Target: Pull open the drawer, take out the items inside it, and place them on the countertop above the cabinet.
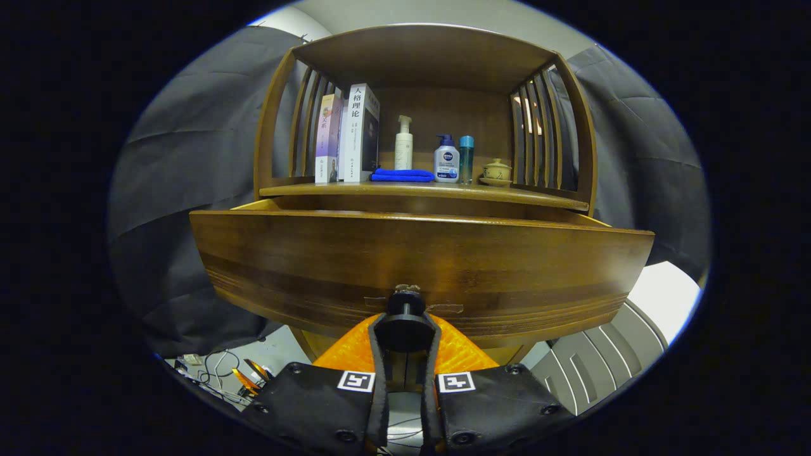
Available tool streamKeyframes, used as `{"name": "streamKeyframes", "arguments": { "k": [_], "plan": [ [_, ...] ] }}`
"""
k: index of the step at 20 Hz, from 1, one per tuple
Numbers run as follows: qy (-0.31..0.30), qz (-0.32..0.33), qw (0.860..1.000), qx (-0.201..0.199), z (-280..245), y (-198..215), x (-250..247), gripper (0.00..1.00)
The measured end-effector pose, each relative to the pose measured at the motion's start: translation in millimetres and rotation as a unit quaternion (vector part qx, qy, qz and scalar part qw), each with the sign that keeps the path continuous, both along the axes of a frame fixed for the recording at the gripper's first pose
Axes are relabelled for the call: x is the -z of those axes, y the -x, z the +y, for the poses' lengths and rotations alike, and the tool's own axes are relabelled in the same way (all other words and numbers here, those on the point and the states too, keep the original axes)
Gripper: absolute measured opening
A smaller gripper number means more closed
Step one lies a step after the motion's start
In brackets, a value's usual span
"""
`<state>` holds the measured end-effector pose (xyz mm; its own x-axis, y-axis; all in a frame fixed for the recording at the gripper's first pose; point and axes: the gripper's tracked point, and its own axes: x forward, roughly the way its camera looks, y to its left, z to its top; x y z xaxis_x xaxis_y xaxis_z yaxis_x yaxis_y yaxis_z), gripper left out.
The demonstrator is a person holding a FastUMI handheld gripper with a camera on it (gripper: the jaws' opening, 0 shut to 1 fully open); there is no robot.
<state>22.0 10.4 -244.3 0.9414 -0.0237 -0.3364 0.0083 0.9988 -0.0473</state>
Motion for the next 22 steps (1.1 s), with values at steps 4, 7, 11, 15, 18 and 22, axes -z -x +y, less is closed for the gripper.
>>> {"name": "streamKeyframes", "arguments": {
  "k": [4, 7, 11, 15, 18, 22],
  "plan": [
    [0.009, -0.001, 1.0, -0.015, 2.2, 15.3, 0.3, 0.22],
    [0.001, 0.008, 1.0, -0.02, 3.1, 26.0, 1.9, 0.22],
    [0.007, 0.006, 1.0, -0.025, 4.0, 33.7, 1.7, 0.23],
    [0.0, 0.009, 1.0, -0.023, 4.8, 36.0, 2.3, 0.22],
    [0.001, 0.016, 1.0, -0.021, 4.2, 37.6, 1.9, 0.22],
    [-0.016, 0.032, 0.999, -0.035, 8.0, 40.2, -2.5, 0.46]
  ]
}}
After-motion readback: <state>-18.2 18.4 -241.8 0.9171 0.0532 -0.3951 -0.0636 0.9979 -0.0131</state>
